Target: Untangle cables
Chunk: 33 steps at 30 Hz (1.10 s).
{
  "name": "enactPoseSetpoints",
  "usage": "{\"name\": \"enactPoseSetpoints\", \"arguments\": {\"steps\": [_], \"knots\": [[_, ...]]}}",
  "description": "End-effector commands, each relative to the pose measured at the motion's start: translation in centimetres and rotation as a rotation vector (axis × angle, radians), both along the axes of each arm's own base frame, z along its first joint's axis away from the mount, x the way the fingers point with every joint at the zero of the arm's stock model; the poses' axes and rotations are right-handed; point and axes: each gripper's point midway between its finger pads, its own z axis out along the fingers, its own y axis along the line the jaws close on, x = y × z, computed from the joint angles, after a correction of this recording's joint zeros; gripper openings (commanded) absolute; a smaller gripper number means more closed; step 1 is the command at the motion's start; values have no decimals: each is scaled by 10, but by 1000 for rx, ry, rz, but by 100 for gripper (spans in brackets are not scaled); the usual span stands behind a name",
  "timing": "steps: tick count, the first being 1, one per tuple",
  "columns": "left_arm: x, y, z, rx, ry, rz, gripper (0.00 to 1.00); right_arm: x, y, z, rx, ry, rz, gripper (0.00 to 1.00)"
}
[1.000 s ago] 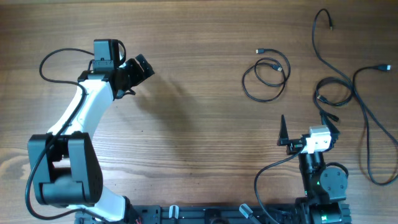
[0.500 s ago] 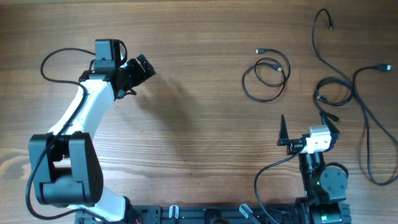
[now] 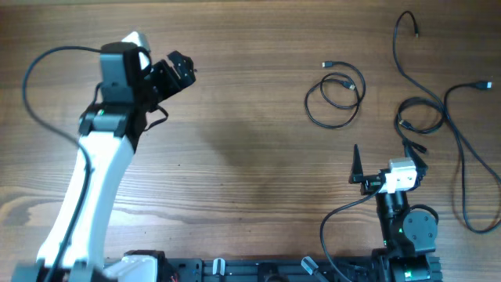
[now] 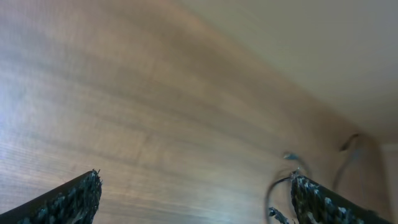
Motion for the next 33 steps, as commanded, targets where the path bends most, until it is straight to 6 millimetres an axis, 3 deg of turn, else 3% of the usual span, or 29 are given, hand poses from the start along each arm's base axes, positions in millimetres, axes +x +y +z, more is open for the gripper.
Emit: {"name": "enactPoseSetpoints", "arguments": {"steps": [1,5,19,28,33], "knots": [[-15,-1,43,-16,-111,-4,100,-1,3,2,-18,-12,19,100],[-22,0,57,-18,-150,-4,100,-1,3,2,-18,-12,19,100],[-24,0,53,-17,-130,-4,100,-1,3,2,-18,-12,19,100],[-48,1,98,-24,-255,-5,100,-1,3,2,-17,-12,19,100],[-63,2,105,-26,-290,-5,100,-1,3,2,-18,-12,19,100]]}}
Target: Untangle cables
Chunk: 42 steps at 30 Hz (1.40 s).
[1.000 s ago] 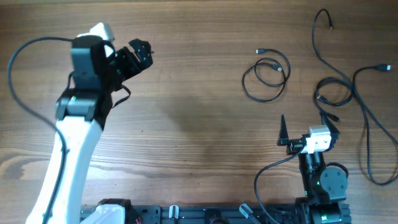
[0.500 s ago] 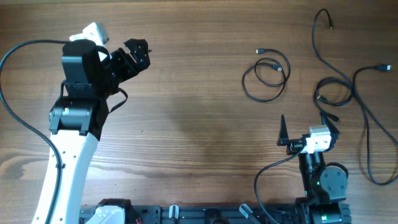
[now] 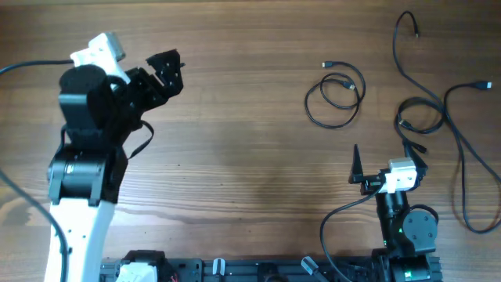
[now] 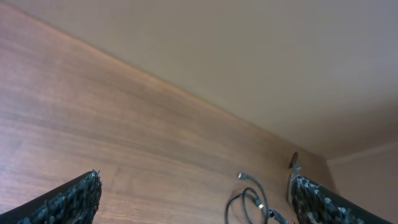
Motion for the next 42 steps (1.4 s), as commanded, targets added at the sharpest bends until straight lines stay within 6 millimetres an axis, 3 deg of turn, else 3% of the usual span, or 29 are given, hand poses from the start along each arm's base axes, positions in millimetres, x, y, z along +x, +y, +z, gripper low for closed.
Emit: {"name": "enactPoseSetpoints", "arguments": {"steps": [1,9,12,16,19,22,31,37,42], "knots": [[-13,-1,-6,-9,-6,-6,100,-1,4,2,-17,-13,20,100],[-40,1,-64,-10,-13,-6,100,-1,8,2,-18,-12,37,100],[-55,2,-94,-9,-2,-6,100,-1,8,2,-17,-13,37,100],[-84,3,-151,-8,17,-6,100,-1,8,2,-18,-12,36,100],[-95,4,-168,-10,-28,-6,100,-1,8,2,-18,-12,36,100],[-101,4,-159,-16,-135,-7,100,-1,8,2,-18,-12,36,100],[-114,13,-102,-26,-450,23,100,-1,8,2,-18,-12,36,100],[-120,28,-92,-12,-575,84,100,-1,8,2,-17,-12,36,100],[-117,39,-101,1,-558,128,100,-1,8,2,-17,-13,36,100]]}}
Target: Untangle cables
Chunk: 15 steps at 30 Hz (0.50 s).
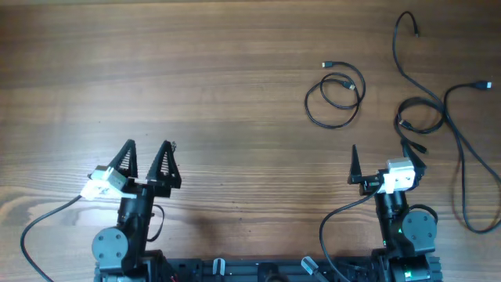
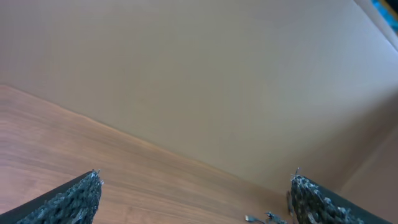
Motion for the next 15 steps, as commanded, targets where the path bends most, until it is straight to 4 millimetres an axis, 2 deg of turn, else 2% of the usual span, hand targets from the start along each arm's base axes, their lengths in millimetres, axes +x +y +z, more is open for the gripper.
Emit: {"name": "enactPoseSetpoints", "arguments": {"steps": [1,7,15], "knots": [[2,5,-11,-2,13,17,100,-1,4,2,-10,-13,22,100],[6,5,-28,-4,46,17,100,-1,4,2,-10,-13,22,100],[7,5,-35,-6,74,17,100,-1,4,2,-10,-13,22,100]]}}
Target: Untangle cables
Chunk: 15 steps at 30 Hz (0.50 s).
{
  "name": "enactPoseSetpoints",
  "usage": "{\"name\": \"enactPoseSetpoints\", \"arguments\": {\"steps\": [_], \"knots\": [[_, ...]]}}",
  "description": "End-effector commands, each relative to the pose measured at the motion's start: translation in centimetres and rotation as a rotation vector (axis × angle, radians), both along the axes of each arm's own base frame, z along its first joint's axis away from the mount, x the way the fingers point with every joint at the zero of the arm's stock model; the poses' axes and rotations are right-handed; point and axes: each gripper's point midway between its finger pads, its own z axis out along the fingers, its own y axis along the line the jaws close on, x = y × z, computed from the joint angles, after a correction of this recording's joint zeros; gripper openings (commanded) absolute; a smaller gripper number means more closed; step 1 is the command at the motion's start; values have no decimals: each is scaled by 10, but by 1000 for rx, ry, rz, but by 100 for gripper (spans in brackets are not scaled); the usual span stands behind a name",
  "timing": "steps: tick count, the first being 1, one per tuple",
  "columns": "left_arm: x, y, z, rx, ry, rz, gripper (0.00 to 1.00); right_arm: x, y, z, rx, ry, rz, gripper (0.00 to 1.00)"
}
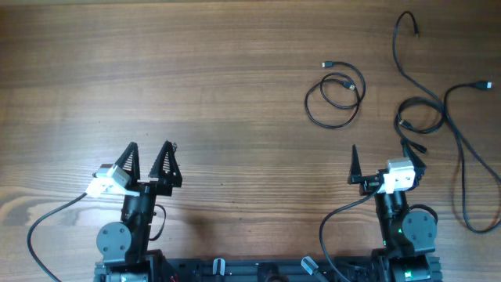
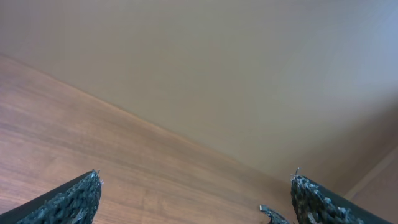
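Note:
A small coiled black cable (image 1: 336,97) lies at the right of the wooden table, its plug end (image 2: 271,214) just showing at the bottom of the left wrist view. Further right a long black cable (image 1: 459,149) snakes from the far edge toward the front, and a looped cable (image 1: 420,117) lies against it. My left gripper (image 1: 148,146) (image 2: 195,180) is folded back at the front left, open and holding nothing, far from the cables. My right gripper (image 1: 383,155) rests at the front right, just in front of the looped cable, its fingers apart and nothing between them.
The wooden table (image 1: 235,94) runs across the whole overhead view. Both arm bases and their own black leads (image 1: 333,219) sit along the front edge. A plain beige wall (image 2: 236,74) stands beyond the table's far edge.
The left gripper stays folded at the front left; its camera now tilts slightly lower, showing more of the table. The cables and the right arm have not moved.
The left arm reached out over the far left of the table with its gripper open. It then stood a little further left, still open. Later it was folded back at the front edge, where it remains. The cables lay the same throughout, and the right arm stayed still.

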Motion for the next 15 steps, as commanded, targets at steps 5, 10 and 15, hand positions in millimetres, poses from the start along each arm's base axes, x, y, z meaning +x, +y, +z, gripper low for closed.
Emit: {"name": "enactPoseSetpoints", "arguments": {"steps": [5,10,15], "knots": [[1,1,-9,-4,29,1,100,-1,4,2,-10,-13,22,100],[1,2,-45,-16,174,6,100,-1,4,2,-10,-13,22,100],[1,2,-45,-16,176,6,100,-1,4,2,-10,-13,22,100]]}}
